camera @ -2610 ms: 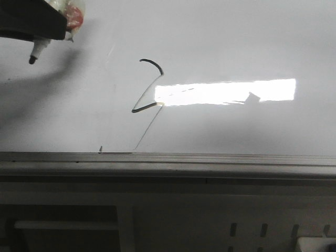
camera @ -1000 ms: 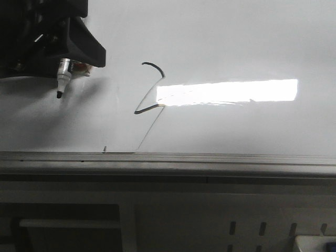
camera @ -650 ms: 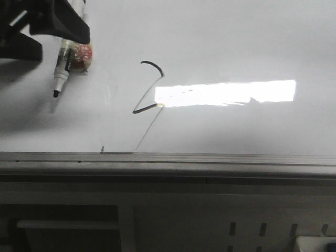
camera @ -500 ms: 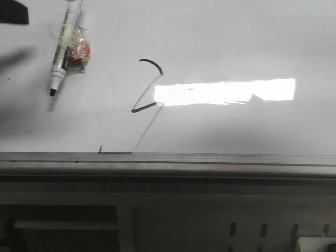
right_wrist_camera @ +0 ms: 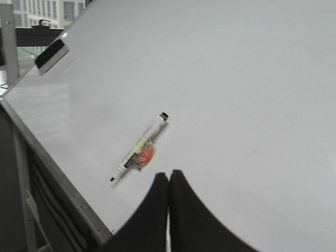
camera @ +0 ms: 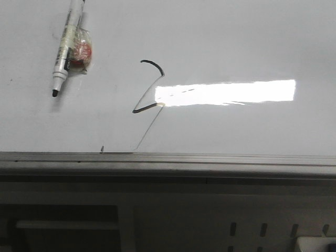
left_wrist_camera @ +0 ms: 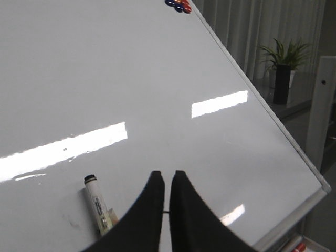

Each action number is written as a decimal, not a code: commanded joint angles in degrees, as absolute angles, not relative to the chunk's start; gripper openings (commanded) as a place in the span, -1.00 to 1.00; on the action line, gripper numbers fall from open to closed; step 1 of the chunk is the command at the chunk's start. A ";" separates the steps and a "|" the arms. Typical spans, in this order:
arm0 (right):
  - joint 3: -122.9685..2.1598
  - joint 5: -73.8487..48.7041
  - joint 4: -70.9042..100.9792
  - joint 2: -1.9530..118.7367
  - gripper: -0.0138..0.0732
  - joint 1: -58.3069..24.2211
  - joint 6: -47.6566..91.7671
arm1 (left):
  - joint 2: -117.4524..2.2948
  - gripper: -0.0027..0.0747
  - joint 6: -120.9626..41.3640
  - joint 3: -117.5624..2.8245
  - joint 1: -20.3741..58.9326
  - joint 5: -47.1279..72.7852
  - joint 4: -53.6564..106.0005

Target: Write number 3 on whiteboard

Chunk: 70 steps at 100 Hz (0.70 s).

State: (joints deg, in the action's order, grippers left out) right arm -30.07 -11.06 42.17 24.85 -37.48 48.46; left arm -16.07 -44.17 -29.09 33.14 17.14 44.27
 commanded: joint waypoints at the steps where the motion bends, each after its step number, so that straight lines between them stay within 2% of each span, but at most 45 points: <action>1: -24.99 -0.96 42.56 21.17 -0.83 -37.20 48.53 | -12.29 -0.98 -44.02 -27.74 33.18 17.30 43.25; 23: -16.18 1.83 42.56 14.88 -0.83 -37.20 48.53 | -5.93 -0.98 -44.02 -23.83 33.18 20.50 43.65; 70: -11.99 1.94 42.56 14.60 -0.83 -37.20 48.53 | -5.66 -0.98 -44.02 -23.83 33.18 21.45 43.92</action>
